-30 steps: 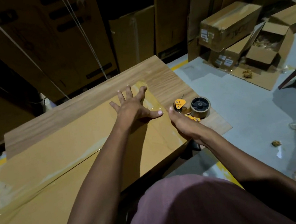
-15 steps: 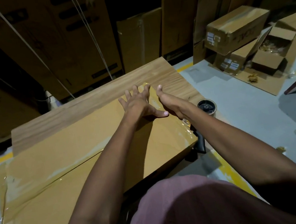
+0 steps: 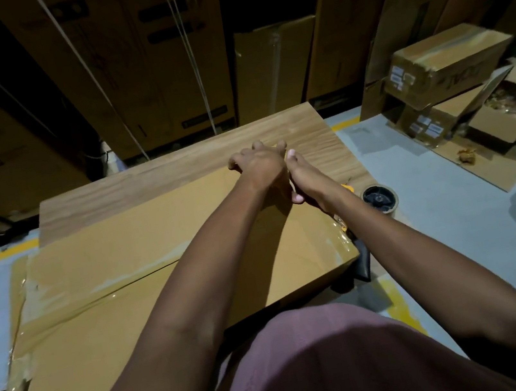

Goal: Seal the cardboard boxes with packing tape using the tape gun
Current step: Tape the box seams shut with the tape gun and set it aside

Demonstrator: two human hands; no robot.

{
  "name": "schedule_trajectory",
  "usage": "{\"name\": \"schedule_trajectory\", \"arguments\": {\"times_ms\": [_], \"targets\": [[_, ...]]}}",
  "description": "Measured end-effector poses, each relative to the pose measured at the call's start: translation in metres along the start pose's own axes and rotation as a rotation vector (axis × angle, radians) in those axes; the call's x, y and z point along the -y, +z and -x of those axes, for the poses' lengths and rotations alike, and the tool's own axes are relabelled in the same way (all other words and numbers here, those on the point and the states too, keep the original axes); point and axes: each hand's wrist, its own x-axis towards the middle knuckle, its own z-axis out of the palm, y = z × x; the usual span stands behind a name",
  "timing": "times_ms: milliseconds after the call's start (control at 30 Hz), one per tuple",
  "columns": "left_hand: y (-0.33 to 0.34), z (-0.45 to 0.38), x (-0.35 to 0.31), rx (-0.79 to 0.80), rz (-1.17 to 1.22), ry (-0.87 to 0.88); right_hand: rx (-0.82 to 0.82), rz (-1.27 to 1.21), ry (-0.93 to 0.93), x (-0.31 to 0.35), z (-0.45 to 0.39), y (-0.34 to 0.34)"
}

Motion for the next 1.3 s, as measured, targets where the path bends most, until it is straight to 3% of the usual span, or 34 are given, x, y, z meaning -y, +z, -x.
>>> {"name": "schedule_trajectory", "arguments": {"times_ms": [400,633,733,800,867,1000,1300], "targets": [[-0.02,-0.008,0.015,-0.119,0.114,0.088,-0.076,0.19,-0.146,0.007,-0.006,0.0],[-0.009,-0.015,0.019,-0.146,0.144,0.088,-0.083,0.306,-0.113,-0.008,0.022,-0.006],[-0.008,-0.02,0.025,-0.04,0.285,0.118,-0.097,0.362,-0.034,-0.021,0.034,-0.008],[-0.007,-0.023,0.037,0.113,0.429,0.194,-0.118,0.414,0.015,-0.011,0.028,-0.007],[-0.002,-0.024,0.046,0.164,0.525,0.265,-0.123,0.472,0.042,0.009,0.017,-0.004],[0.008,-0.033,0.048,0.111,0.686,0.244,-0.108,0.407,0.066,0.034,-0.005,0.002],[0.031,-0.041,0.028,-0.195,0.398,0.164,-0.125,0.302,-0.009,0.024,0.02,0.005]]}}
